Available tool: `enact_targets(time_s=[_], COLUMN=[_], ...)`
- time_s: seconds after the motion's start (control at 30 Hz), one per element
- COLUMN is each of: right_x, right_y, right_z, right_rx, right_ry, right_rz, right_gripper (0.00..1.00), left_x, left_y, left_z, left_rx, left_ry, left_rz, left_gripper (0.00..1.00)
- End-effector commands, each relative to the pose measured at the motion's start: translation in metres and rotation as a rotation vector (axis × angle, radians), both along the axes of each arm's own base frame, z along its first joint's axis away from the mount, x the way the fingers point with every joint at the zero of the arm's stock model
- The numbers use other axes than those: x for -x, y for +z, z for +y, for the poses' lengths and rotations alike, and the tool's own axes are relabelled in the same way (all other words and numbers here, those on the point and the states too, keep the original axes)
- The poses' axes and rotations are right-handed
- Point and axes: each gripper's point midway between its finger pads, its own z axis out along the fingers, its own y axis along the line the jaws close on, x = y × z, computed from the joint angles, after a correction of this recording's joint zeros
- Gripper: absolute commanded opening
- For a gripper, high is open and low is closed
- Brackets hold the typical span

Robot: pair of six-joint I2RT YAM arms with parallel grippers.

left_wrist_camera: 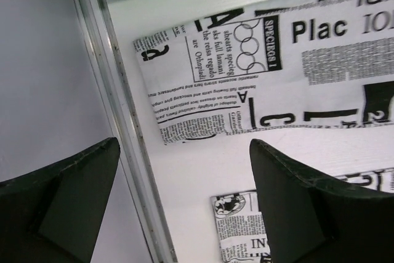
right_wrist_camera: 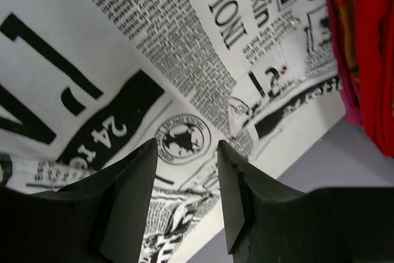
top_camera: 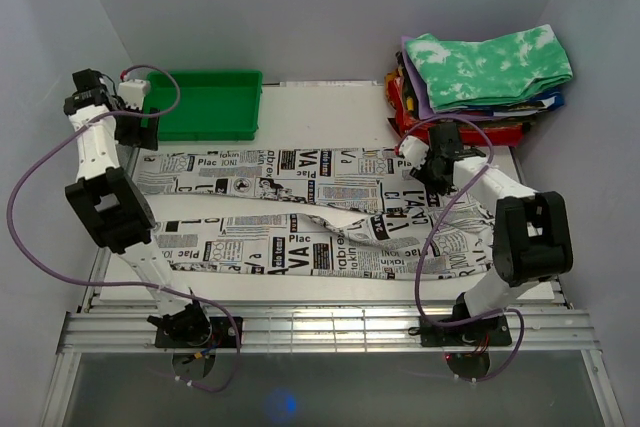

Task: Fold and stack the trousers
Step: Flatten the trousers out

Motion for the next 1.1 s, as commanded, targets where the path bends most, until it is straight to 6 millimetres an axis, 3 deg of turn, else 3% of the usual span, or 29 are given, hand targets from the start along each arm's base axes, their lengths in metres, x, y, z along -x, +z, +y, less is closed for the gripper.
enact_targets(time_s=[0.0,0.13,0.27,0.4,0.47,0.53,0.6,0.63,0.67,0.7,0.73,0.8,0.87,0.97,1.03,1.07], right_x=[-0.019,-0.026,-0.003,0.025,0.041,0.050,0.044,0.038,0.035,0.039,0.047,0.081,0.102,0.101,0.102,0.104], right_y=[-0.013,-0.033,-0.054,-0.054,-0.053,-0.049,-0.033,-0.015,0.005,0.025,0.035,0.023,0.005,-0.030,-0.040,-0.046], right_z=[0.010,-0.001,-0.022,-0.035,-0.037,-0.040,-0.041,-0.043,-0.047,-0.044,-0.049,-0.040,-0.036,-0.035,-0.040,-0.053], right_rx=[-0.025,0.048,0.112,0.140,0.133,0.130,0.111,0.068,0.015,-0.060,-0.100,-0.114,-0.129,-0.149,-0.124,-0.100], right_ry=[-0.015,-0.036,-0.051,-0.062,-0.086,-0.126,-0.174,-0.214,-0.231,-0.208,-0.195,-0.114,-0.105,-0.173,-0.197,-0.252], right_rz=[-0.006,0.006,0.068,0.093,0.117,0.129,0.093,0.078,0.085,0.100,0.113,0.232,0.319,0.372,0.379,0.383], right_gripper=[0.49,0.47,0.41,0.36,0.29,0.26,0.26,0.28,0.34,0.57,0.71,0.71,0.65,0.51,0.47,0.43], left_x=[0.004,0.014,0.019,0.026,0.041,0.051,0.055,0.047,0.041,0.047,0.071,0.128,0.178,0.216,0.224,0.227], left_y=[0.023,0.007,-0.014,-0.041,-0.074,-0.096,-0.122,-0.117,-0.092,-0.061,-0.041,-0.041,-0.056,-0.103,-0.114,-0.125], left_z=[-0.023,-0.040,-0.049,-0.053,-0.052,-0.055,-0.065,-0.079,-0.085,-0.089,-0.096,-0.105,-0.107,-0.093,-0.089,-0.083], left_rx=[0.139,0.265,0.338,0.374,0.369,0.382,0.398,0.419,0.438,0.402,0.389,0.378,0.359,0.281,0.268,0.251], left_ry=[-0.012,-0.005,0.031,0.056,0.078,0.087,0.081,0.029,-0.048,-0.117,-0.178,-0.299,-0.315,-0.250,-0.226,-0.206], left_rz=[-0.096,-0.055,-0.001,0.066,0.160,0.219,0.288,0.282,0.215,0.145,0.157,0.259,0.357,0.489,0.527,0.544], left_gripper=[0.97,0.77,0.68,0.60,0.45,0.38,0.36,0.40,0.67,0.84,0.92,0.93,0.86,0.70,0.64,0.63])
